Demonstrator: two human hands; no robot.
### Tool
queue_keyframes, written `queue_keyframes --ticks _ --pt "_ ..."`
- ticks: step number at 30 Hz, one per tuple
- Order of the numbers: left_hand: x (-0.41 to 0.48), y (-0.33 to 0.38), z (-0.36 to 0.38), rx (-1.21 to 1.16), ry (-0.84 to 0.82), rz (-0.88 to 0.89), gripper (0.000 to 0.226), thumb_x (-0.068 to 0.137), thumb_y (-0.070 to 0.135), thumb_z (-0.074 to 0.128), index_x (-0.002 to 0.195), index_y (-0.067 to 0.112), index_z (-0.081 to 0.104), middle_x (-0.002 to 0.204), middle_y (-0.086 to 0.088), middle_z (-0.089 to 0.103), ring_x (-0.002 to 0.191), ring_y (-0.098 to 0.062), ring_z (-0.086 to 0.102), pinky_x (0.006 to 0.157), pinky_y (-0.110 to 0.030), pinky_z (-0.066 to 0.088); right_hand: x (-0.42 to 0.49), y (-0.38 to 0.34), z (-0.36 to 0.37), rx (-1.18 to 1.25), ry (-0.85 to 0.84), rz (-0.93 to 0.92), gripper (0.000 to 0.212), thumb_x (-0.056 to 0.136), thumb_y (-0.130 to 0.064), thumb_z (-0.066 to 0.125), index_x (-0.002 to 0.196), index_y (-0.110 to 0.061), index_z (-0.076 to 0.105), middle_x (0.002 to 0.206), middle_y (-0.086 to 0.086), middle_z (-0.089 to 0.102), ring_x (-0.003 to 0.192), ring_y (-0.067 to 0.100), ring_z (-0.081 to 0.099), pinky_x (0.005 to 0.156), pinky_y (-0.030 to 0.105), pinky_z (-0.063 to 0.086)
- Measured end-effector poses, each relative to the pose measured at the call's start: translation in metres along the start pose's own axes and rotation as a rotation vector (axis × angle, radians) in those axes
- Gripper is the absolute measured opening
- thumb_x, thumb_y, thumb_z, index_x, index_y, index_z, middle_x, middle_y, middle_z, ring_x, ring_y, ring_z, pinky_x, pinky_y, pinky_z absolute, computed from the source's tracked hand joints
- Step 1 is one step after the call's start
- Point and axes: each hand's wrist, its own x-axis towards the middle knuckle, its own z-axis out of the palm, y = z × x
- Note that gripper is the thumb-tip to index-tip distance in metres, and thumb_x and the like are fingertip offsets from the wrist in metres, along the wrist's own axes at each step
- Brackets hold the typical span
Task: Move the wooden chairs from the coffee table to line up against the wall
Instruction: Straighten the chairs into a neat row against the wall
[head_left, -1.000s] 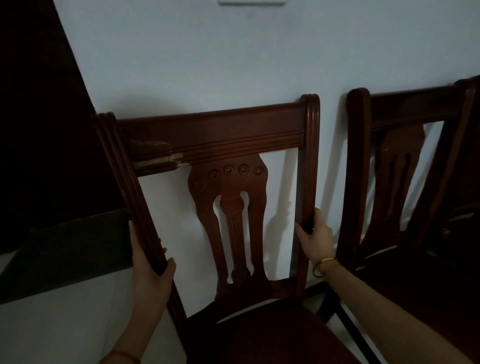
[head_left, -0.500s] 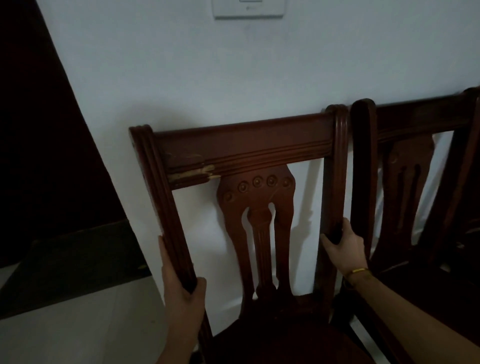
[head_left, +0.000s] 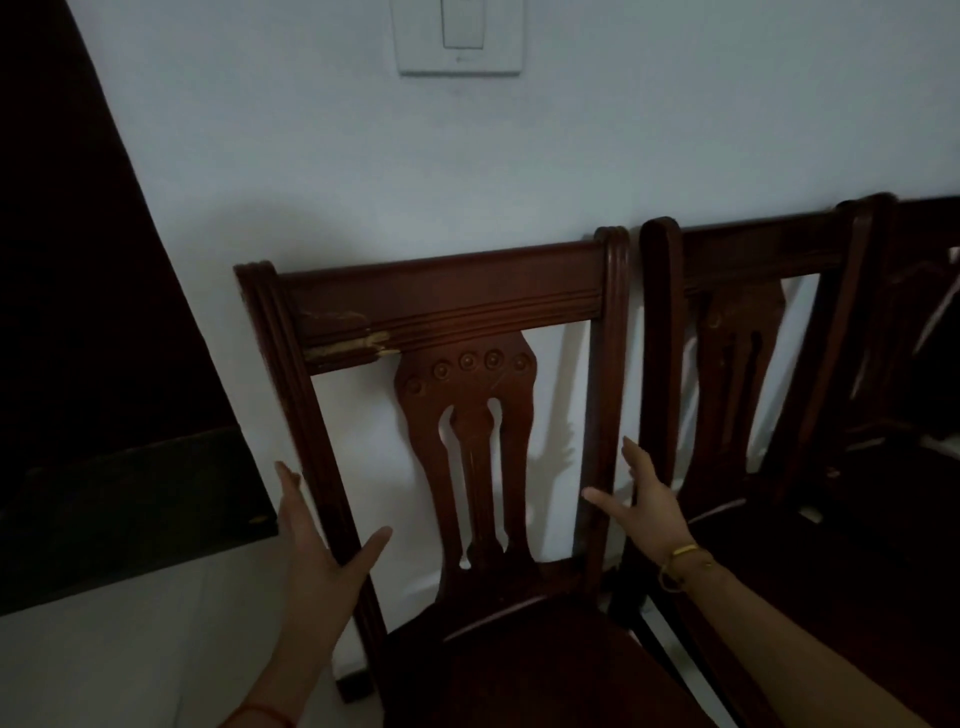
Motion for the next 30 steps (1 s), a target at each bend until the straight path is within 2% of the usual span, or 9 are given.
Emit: queue_keyframes --ticks 3,5,7,10,16,20,22,26,30 --pt "-0.026 0.025 -0.006 0.019 -0.001 0.056 0.125 0.067 0.032 0.085 0.156 0.043 -0.002 0.16 0.028 0.009 0.146 0.006 0.014 0.115 -0.036 0.02 -0.038 -0.011 -0.025 0.039 -0.091 -0.011 0.098 0.074 -0.045 0.078 0.154 -0.027 0.024 0.149 -0.01 0.037 0.135 0.008 0.034 0.109 0.027 0.034" --pt "-0.046 0.048 -0.009 0.032 -0.046 0.088 0.117 0.069 0.032 0.083 0.158 0.035 0.008 0.162 0.019 0.017 0.147 -0.002 0.02 0.116 -0.036 0.023 -0.065 -0.024 -0.046 0.106 -0.143 -0.012 0.09 0.074 -0.047 0.074 0.151 -0.03 0.03 0.147 -0.015 0.04 0.136 0.004 0.035 0.107 0.022 0.034" --pt "-0.067 0.073 -0.01 0.034 -0.097 0.082 0.111 0.073 0.028 0.083 0.159 0.028 0.012 0.163 0.009 0.023 0.148 -0.008 0.024 0.117 -0.039 0.025 -0.094 -0.038 -0.074 0.2 -0.156 0.015 0.077 0.077 -0.045 0.07 0.146 -0.031 0.039 0.143 -0.015 0.046 0.137 0.007 0.039 0.109 0.027 0.035" --pt "-0.099 0.12 -0.012 -0.004 -0.191 0.014 0.106 0.077 0.026 0.082 0.158 0.03 0.015 0.163 0.014 0.02 0.146 -0.001 0.023 0.118 -0.04 0.025 -0.134 -0.059 -0.118 0.239 -0.159 0.026 0.07 0.082 -0.037 0.069 0.146 -0.028 0.041 0.145 -0.013 0.047 0.137 0.008 0.041 0.11 0.03 0.036" --pt "-0.17 0.249 -0.017 -0.104 -0.388 0.003 0.094 0.077 0.035 0.077 0.152 0.036 0.021 0.146 0.041 0.026 0.132 0.025 0.024 0.105 -0.002 0.024 -0.219 -0.111 -0.223 0.182 -0.151 0.044 0.071 0.085 -0.031 0.071 0.147 -0.031 0.038 0.146 -0.014 0.045 0.136 0.005 0.039 0.109 0.027 0.034" --pt "-0.211 0.32 -0.031 -0.139 -0.419 -0.053 0.095 0.076 0.037 0.077 0.155 0.032 0.023 0.158 0.018 0.027 0.144 0.0 0.027 0.12 -0.033 0.025 -0.272 -0.137 -0.281 0.171 -0.155 0.054 0.073 0.082 -0.036 0.073 0.147 -0.031 0.039 0.147 -0.013 0.045 0.137 0.007 0.039 0.112 0.03 0.034" --pt "-0.23 0.347 -0.039 -0.141 -0.433 -0.063 0.097 0.076 0.039 0.077 0.156 0.03 0.023 0.16 0.011 0.027 0.145 -0.005 0.027 0.12 -0.04 0.026 -0.296 -0.145 -0.305 0.147 -0.175 0.046 0.076 0.079 -0.041 0.073 0.147 -0.032 0.039 0.146 -0.014 0.045 0.137 0.006 0.039 0.112 0.03 0.034" --pt "-0.269 0.39 -0.046 -0.105 -0.47 -0.063 0.099 0.074 0.042 0.077 0.156 0.03 0.023 0.161 0.01 0.026 0.147 -0.005 0.025 0.121 -0.04 0.025 -0.344 -0.153 -0.348 0.135 -0.186 0.052 0.079 0.078 -0.04 0.075 0.147 -0.032 0.038 0.144 -0.019 0.045 0.137 0.002 0.038 0.1 0.008 0.032" --pt "-0.303 0.422 -0.046 -0.084 -0.496 -0.058 0.099 0.072 0.043 0.077 0.155 0.029 0.025 0.159 0.01 0.028 0.146 -0.005 0.025 0.119 -0.031 0.025 -0.381 -0.16 -0.387 0.127 -0.19 0.044 0.086 0.073 -0.052 0.074 0.148 -0.035 0.035 0.141 -0.029 0.042 0.134 -0.008 0.035 0.098 0.002 0.03"
